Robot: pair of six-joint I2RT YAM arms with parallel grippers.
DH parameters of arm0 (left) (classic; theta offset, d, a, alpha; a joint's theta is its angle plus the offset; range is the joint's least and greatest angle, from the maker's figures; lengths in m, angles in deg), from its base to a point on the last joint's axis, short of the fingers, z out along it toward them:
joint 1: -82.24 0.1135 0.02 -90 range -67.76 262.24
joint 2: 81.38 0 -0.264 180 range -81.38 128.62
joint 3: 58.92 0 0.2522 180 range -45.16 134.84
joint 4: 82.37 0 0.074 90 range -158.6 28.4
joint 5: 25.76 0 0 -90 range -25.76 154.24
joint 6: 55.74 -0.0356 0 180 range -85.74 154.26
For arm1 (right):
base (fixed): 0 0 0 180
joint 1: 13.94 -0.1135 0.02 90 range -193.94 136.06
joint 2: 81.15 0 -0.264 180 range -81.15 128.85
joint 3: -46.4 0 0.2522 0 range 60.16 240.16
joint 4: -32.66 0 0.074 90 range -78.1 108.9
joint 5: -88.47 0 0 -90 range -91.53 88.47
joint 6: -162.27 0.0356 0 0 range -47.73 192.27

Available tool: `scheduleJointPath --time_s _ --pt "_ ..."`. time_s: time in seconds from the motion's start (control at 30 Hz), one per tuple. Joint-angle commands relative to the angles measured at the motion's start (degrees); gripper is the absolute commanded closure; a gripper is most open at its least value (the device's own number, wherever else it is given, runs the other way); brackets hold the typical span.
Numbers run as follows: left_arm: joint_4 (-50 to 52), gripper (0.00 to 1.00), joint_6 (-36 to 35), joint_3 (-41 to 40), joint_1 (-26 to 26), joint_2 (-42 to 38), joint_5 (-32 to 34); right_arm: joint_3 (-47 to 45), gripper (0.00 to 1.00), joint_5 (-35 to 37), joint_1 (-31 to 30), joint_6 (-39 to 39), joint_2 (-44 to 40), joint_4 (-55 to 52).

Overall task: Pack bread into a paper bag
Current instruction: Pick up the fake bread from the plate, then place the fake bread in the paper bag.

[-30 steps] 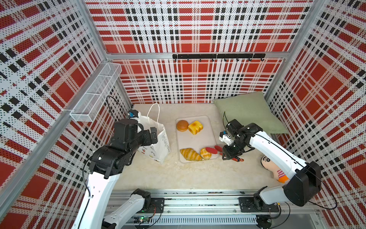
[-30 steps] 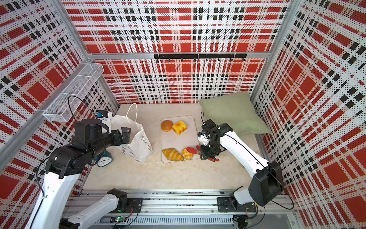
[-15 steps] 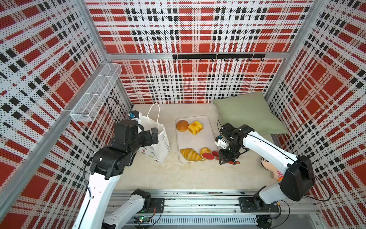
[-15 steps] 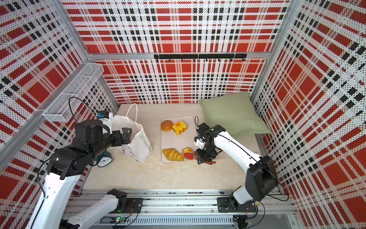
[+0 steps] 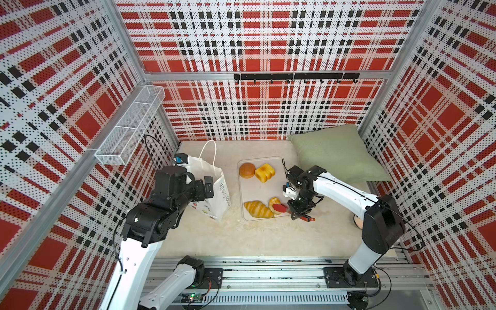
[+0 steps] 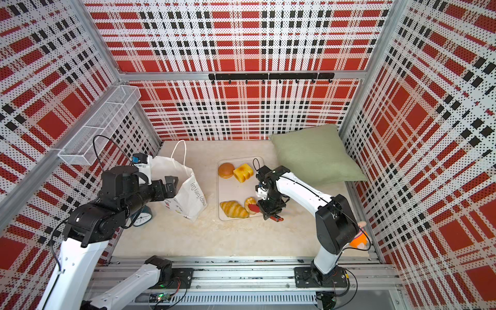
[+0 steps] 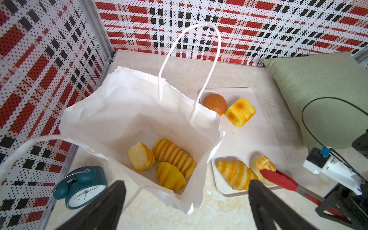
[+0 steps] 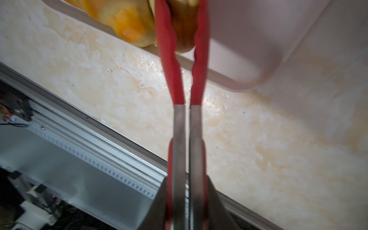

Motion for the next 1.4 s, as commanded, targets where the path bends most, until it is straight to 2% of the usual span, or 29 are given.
scheduleJointPath --time_s 0.0,0.13,0.27,0.5,0.57,0.7,0.93,1.37 --pt "-0.96 0.01 -0.81 -0.43 -0.18 -0.54 0.96 3.14 0.84 1.21 -0.26 0.46 -1.75 0.24" --pt "-1.06 0.01 -0.93 0.05 -0.21 0.08 1.45 7.57 0.86 0.81 -0.26 1.77 -5.03 -0.77" --pt "-1.55 0.01 -0.98 1.20 -0.17 1.20 1.70 17.26 0.83 -0.94 -0.39 3.51 -6.80 -2.37" --pt "-1.85 0.01 -0.39 4.32 -0.17 2.19 4.62 40.48 0.81 -5.29 -3.78 4.76 -3.24 -6.04" --pt "-2.20 0.01 -0.11 4.98 -0.17 2.29 4.75 44.30 0.77 -6.71 -5.61 5.34 -2.17 -5.45" --pt "-2.95 0.01 0.59 6.32 -0.08 2.42 5.27 51.78 0.77 -7.14 -9.74 5.56 2.24 -6.19" --pt "-3.73 0.01 1.69 7.21 0.34 1.52 7.02 55.71 0.75 -8.79 -15.26 5.09 8.29 -3.77" --pt "-4.43 0.01 1.95 6.88 0.62 -0.87 6.41 59.34 0.75 -12.24 -18.44 5.50 16.78 1.89"
